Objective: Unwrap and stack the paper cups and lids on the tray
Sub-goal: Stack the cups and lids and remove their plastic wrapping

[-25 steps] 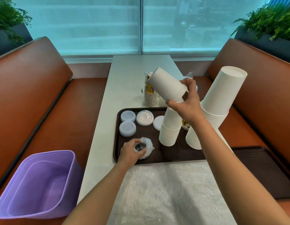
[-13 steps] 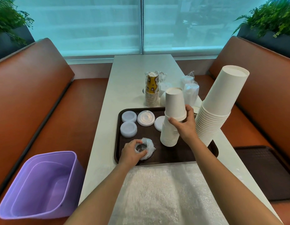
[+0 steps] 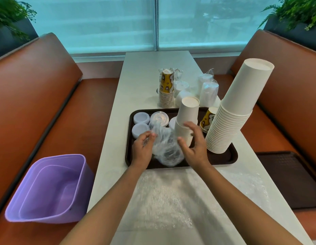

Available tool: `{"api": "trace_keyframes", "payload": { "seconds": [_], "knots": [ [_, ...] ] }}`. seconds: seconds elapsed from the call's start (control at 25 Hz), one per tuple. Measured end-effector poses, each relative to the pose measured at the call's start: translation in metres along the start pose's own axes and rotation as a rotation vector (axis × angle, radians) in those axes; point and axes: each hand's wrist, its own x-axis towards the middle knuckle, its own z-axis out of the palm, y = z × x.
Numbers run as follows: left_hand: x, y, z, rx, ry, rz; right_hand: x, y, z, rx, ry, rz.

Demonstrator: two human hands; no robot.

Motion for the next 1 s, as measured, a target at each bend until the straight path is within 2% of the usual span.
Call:
{"api": "trace_keyframes", "payload": {
  "seconds": [0.08,0.12,0.24,0.32,0.4,0.44,0.56,0.76,0.8,0.88,0.96,1.0],
  "knots": [
    [-0.018,0.019,0.007,-0.062,-0.033,0.038,-0.009,-0.020,-0.001,0.107,-0.298,0.239],
    [-0.027,0.028,0.010,-0.110,-0.029,0.029,-0.010,-0.024,-0.003,0.165,-0.331,0.363],
    [-0.043,0.049,0.014,-0.350,0.122,-0.114,-0.015,-0.035,-0.017,0.287,-0.182,0.620],
    [-0.050,0.060,0.012,-0.541,0.203,-0.247,-0.022,-0.036,-0.026,0.474,-0.150,0.893],
    [-0.060,0.065,0.009,-0.721,0.170,-0.343,-0.030,-0.034,-0.033,0.701,-0.203,1.112],
    [-0.065,0.065,0.008,-0.780,0.132,-0.361,-0.033,-0.032,-0.035,0.760,-0.233,1.140],
    [-0.080,0.065,0.002,-0.876,0.081,-0.375,-0.039,-0.034,-0.042,0.843,-0.263,1.104],
    [-0.091,0.063,-0.017,-0.974,0.122,-0.414,-0.067,-0.029,-0.050,1.030,-0.364,0.895],
    [-0.094,0.062,-0.020,-0.971,0.112,-0.421,-0.073,-0.029,-0.051,0.998,-0.366,0.830],
    [-0.100,0.057,-0.024,-0.901,0.095,-0.440,-0.080,-0.034,-0.052,0.770,-0.238,0.755],
    [-0.107,0.057,-0.024,-0.665,0.138,-0.421,-0.082,-0.039,-0.059,0.468,-0.060,0.701],
    [-0.110,0.055,-0.027,-0.507,0.215,-0.379,-0.085,-0.038,-0.067,0.355,0.034,0.690]
  ]
}}
